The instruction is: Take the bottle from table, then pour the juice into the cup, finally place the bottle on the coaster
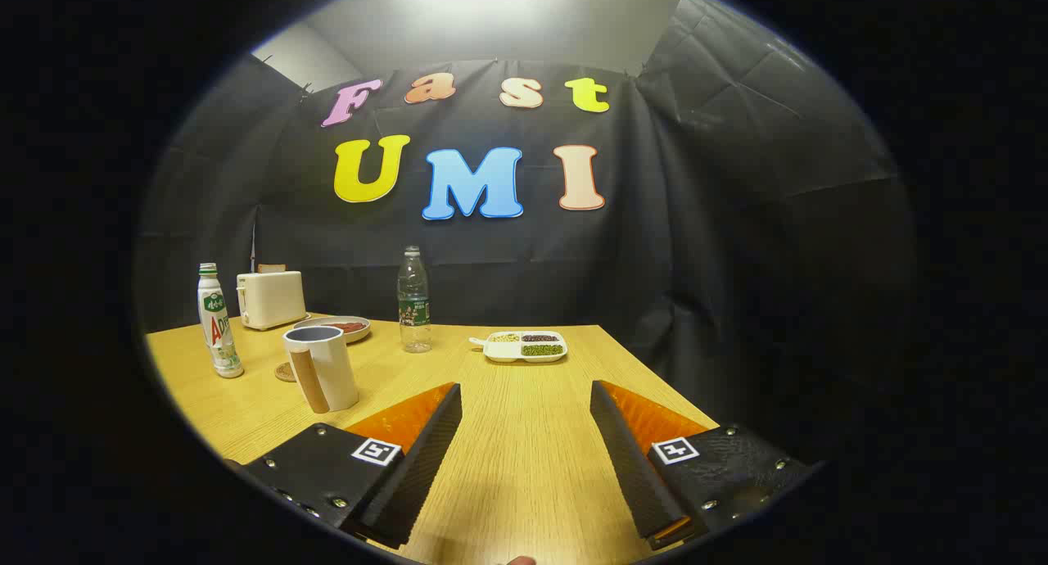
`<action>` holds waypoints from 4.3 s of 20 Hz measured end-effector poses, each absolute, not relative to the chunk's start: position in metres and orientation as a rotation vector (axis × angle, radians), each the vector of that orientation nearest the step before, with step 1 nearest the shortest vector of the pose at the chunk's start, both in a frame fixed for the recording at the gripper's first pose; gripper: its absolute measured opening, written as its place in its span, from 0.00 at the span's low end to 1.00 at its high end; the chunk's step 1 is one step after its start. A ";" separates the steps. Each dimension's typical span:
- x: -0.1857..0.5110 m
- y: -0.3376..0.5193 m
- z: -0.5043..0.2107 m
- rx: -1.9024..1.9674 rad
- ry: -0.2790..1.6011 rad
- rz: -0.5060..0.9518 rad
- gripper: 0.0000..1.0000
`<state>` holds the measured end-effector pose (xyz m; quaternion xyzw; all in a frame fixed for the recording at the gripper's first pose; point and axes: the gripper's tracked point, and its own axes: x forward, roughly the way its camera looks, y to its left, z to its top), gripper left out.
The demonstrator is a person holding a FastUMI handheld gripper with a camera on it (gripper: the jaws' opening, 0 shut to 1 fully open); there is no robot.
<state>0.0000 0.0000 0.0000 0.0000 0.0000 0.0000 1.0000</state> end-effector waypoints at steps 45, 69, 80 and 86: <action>-0.021 0.312 0.064 -0.076 -0.090 0.118 0.96; 0.034 0.467 0.009 -0.113 -0.018 0.322 0.96; 0.062 0.470 -0.003 -0.170 0.022 0.298 0.69; 0.063 0.469 -0.001 -0.085 0.046 0.265 0.65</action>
